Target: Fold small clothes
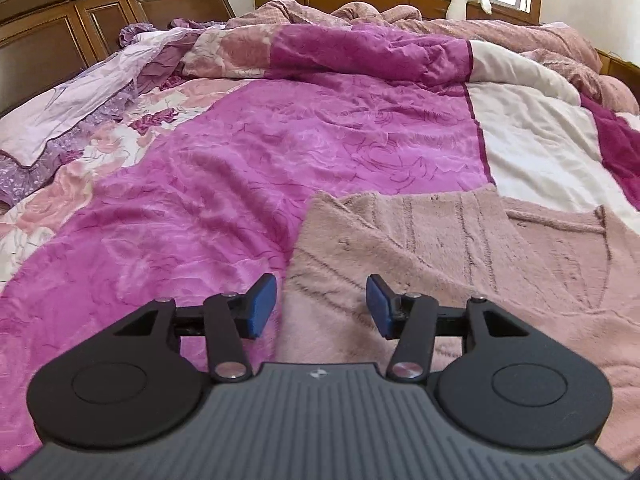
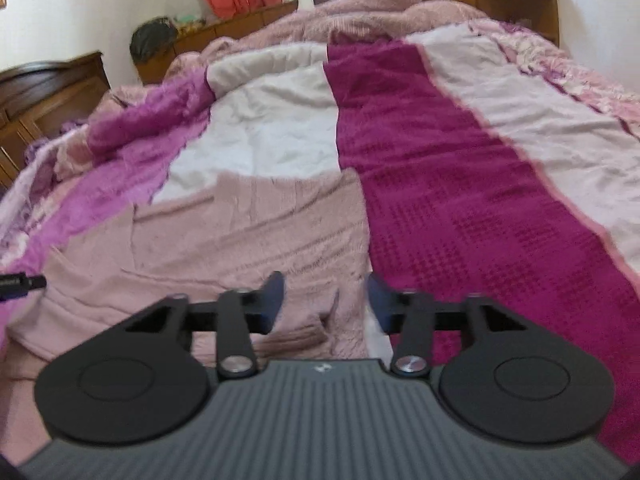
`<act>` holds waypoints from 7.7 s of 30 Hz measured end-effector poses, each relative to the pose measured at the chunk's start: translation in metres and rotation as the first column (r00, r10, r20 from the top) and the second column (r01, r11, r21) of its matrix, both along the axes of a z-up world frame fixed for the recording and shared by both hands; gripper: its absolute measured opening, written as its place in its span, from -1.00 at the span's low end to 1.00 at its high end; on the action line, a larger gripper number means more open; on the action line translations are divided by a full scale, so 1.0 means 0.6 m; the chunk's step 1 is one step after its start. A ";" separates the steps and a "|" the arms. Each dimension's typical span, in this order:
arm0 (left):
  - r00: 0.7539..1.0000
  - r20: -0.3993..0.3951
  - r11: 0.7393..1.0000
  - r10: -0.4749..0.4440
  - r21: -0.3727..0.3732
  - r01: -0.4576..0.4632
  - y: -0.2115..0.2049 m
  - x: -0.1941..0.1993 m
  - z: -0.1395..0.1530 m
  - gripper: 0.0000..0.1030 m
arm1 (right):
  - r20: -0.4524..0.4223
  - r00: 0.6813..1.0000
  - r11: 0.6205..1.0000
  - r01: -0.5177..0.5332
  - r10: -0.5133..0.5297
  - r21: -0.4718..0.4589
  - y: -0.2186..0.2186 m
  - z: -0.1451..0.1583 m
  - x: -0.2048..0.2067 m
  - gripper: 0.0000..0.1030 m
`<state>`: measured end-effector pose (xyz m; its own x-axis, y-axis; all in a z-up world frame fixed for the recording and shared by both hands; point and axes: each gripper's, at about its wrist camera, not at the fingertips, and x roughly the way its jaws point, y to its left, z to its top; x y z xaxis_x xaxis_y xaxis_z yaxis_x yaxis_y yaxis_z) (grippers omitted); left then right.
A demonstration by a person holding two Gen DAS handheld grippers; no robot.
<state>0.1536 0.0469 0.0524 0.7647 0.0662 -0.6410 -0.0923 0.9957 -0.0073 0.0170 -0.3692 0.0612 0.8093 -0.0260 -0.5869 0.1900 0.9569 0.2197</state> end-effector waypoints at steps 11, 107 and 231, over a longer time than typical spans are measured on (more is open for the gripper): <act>0.998 0.016 0.991 -0.062 0.121 0.060 0.024 -0.118 0.093 0.32 | 0.059 0.995 0.997 -0.075 0.074 0.012 0.019 0.074 -0.057 0.11; 0.881 -0.175 0.829 -0.440 0.298 0.473 -0.041 -0.484 -0.037 0.61 | -0.231 0.882 0.791 -0.471 0.411 -0.390 0.215 -0.034 -0.307 0.00; 0.979 0.015 0.973 -0.203 0.116 0.199 -0.062 0.054 0.030 0.13 | -0.017 0.954 0.892 -0.285 0.298 -0.350 0.123 0.022 0.168 0.17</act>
<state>0.1858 0.0098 0.0704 0.7864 -0.0195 -0.6174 0.1085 0.9883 0.1070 0.1179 -0.2955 0.0741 0.8322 0.0188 -0.5542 -0.1105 0.9850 -0.1326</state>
